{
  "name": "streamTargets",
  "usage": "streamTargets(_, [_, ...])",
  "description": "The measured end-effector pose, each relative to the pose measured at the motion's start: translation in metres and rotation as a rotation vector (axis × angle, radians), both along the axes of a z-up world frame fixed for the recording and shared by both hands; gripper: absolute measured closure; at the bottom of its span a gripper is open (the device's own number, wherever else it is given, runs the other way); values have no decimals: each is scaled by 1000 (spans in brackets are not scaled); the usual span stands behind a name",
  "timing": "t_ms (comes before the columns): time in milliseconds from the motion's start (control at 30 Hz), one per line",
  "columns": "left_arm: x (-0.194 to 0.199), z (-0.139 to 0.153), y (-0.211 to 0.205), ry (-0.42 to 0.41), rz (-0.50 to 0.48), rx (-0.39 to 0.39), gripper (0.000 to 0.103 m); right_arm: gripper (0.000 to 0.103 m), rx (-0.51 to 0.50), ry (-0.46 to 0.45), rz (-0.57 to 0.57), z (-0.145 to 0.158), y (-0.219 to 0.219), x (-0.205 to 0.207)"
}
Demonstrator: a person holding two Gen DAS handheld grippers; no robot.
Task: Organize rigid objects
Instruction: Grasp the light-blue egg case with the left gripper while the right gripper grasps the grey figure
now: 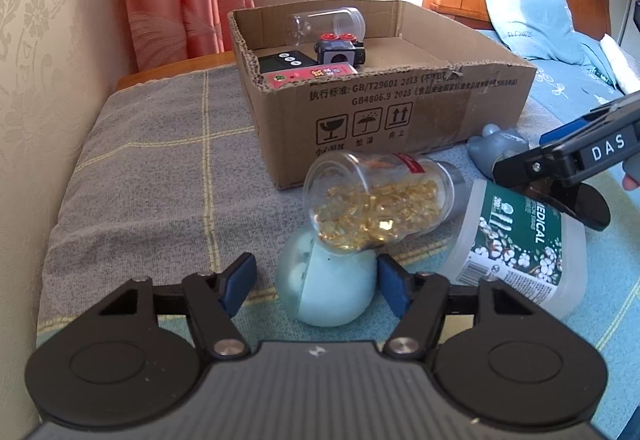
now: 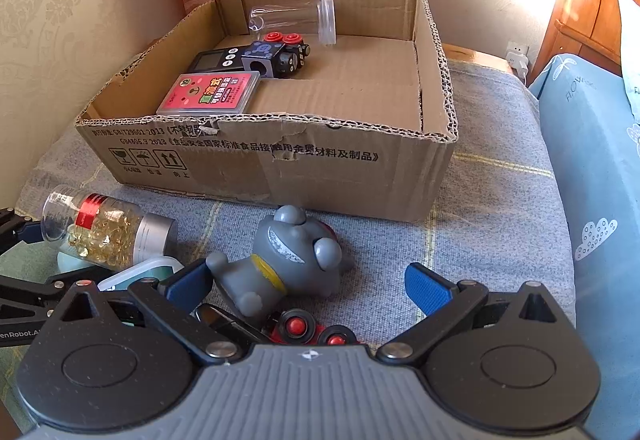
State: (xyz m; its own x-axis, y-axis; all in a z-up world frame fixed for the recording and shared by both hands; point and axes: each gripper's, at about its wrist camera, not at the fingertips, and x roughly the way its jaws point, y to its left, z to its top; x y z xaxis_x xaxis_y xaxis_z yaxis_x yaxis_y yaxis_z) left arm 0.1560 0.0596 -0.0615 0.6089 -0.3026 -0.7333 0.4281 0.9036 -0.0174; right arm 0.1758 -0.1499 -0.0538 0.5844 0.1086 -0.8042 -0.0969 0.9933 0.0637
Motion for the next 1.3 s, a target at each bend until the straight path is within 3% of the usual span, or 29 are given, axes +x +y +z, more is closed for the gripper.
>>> streamTargets(100, [1,2,-3,1,-8,-1,51,0,-4,-2,-1,1,0,0])
streamTargets(567, [-42,4,25,38,180,7,51,0,-60,-1,62,-1,13,13])
streamTargets(833, [-45,4,27,37,197,9,51,0,-39,17,72,-5,15,31])
streamTargets(1100, [-44,2,25,30,212,15,36,0,47,65,88,4,4,30])
streamTargets(1300, [-43,2,25,30,203,13,35,1,2,74,130,1,12,25])
